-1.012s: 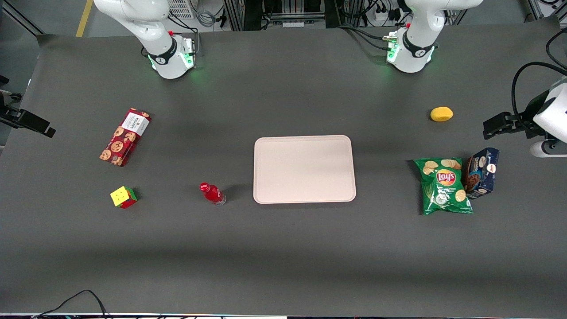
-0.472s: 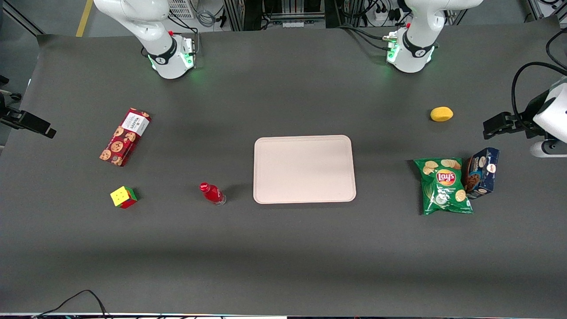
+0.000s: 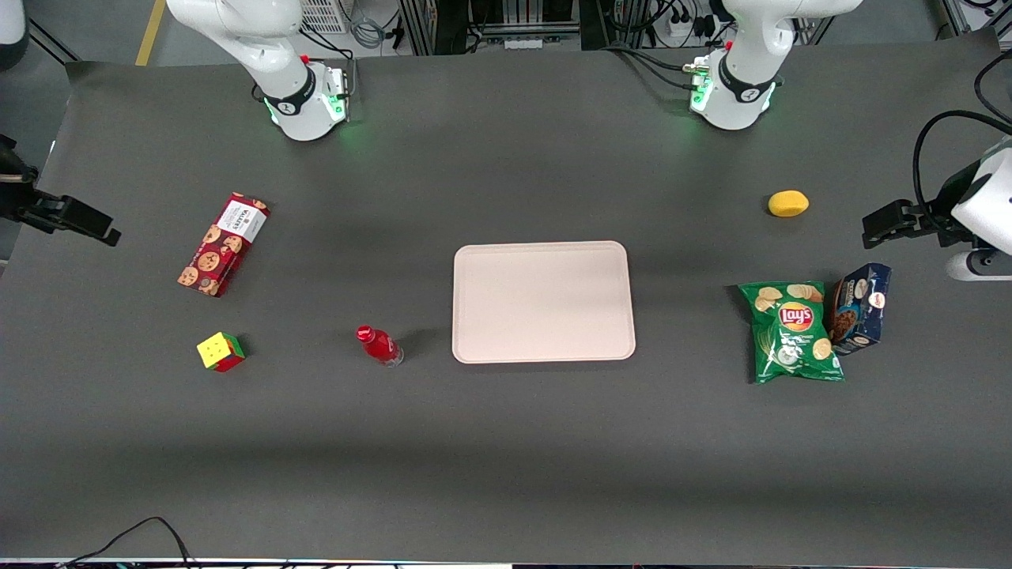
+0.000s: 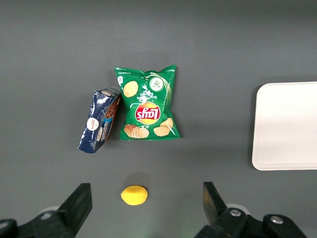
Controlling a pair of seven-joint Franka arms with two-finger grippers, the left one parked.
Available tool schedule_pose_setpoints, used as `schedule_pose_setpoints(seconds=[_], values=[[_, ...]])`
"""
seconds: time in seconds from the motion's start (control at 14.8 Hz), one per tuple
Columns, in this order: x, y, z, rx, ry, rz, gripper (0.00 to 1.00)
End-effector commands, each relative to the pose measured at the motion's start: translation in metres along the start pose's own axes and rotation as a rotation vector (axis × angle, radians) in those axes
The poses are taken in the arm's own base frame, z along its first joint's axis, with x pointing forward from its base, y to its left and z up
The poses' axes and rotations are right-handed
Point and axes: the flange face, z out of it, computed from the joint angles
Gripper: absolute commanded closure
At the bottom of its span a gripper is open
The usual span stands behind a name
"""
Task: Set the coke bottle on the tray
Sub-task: 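Move the open right gripper over the red Coca-Cola bottle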
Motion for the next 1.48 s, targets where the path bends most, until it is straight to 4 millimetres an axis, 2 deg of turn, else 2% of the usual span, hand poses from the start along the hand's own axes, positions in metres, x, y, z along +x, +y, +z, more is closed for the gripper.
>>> schedule_pose_setpoints(seconds=[0.0, 0.2, 0.4, 0.54, 0.67, 0.94, 1.28, 1.42], values=[[-0.010, -0.047, -0.005, 0.014, 0.004, -0.102, 0.00], [-0.022, -0.100, 0.000, 0.010, -0.004, -0.198, 0.00], [-0.036, -0.153, 0.015, 0.027, -0.040, -0.272, 0.00], [-0.040, -0.170, 0.023, 0.074, -0.072, -0.289, 0.00], [-0.041, -0.189, 0.039, 0.081, -0.098, -0.318, 0.00], [-0.026, -0.224, 0.103, 0.091, -0.090, -0.349, 0.00], [-0.026, -0.240, 0.188, 0.114, -0.002, -0.350, 0.00], [-0.023, -0.246, 0.216, 0.112, -0.002, -0.351, 0.00]])
